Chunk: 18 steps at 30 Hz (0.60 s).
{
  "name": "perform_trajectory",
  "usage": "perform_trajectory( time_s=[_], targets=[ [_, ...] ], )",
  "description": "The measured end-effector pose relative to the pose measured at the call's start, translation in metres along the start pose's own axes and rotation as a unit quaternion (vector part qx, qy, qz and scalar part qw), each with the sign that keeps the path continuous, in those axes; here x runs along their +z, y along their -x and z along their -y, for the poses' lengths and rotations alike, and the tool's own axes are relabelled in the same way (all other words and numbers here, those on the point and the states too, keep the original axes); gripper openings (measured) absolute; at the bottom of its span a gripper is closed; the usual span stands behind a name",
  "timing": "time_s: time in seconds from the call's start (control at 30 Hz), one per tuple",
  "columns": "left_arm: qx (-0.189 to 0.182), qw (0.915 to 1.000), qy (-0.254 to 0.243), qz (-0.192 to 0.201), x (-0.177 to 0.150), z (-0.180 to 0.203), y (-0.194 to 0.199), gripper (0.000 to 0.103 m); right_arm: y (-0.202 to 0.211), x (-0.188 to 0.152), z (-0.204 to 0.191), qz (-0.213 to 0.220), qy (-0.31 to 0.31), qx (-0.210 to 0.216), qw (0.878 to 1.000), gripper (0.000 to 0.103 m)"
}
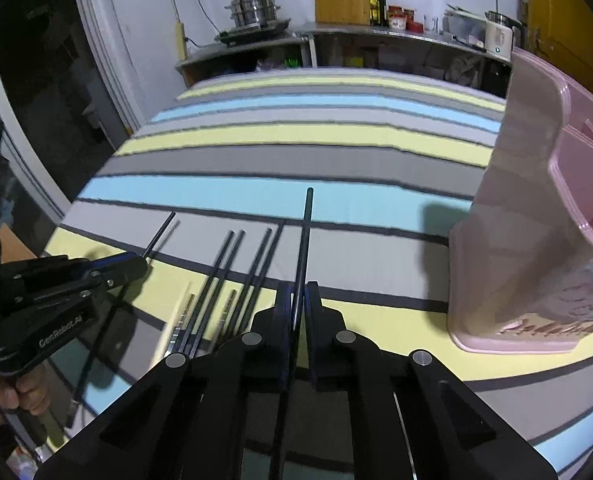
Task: Organize utensils
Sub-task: 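Close the left gripper on a black chopstick while the right gripper grasps another black chopstick, then lift the black chopsticks with both grippers and carry them toward the pink holder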
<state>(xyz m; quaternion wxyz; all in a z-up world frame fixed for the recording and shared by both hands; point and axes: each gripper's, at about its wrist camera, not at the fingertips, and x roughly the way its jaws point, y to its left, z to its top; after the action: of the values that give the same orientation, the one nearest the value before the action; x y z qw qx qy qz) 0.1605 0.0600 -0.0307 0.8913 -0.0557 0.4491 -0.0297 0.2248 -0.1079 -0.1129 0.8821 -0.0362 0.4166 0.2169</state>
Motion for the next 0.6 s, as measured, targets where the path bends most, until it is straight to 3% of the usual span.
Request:
perform_trajectory(
  time_s=[0.4, 0.6],
  targets=[
    [-0.046, 0.996, -0.021, 0.074, 0.022, 0.01, 0.091, 0.005, 0.088, 0.006, -0.001, 0.083, -0.004, 0.021, 0.996, 0.006],
    [-0.065, 0.9932, -0.028, 0.092, 0.029, 0.015, 0.117, 0.005, 0.121, 0.006, 0.005, 0.114, -0.016, 0.02, 0.993, 0.006]
  ],
)
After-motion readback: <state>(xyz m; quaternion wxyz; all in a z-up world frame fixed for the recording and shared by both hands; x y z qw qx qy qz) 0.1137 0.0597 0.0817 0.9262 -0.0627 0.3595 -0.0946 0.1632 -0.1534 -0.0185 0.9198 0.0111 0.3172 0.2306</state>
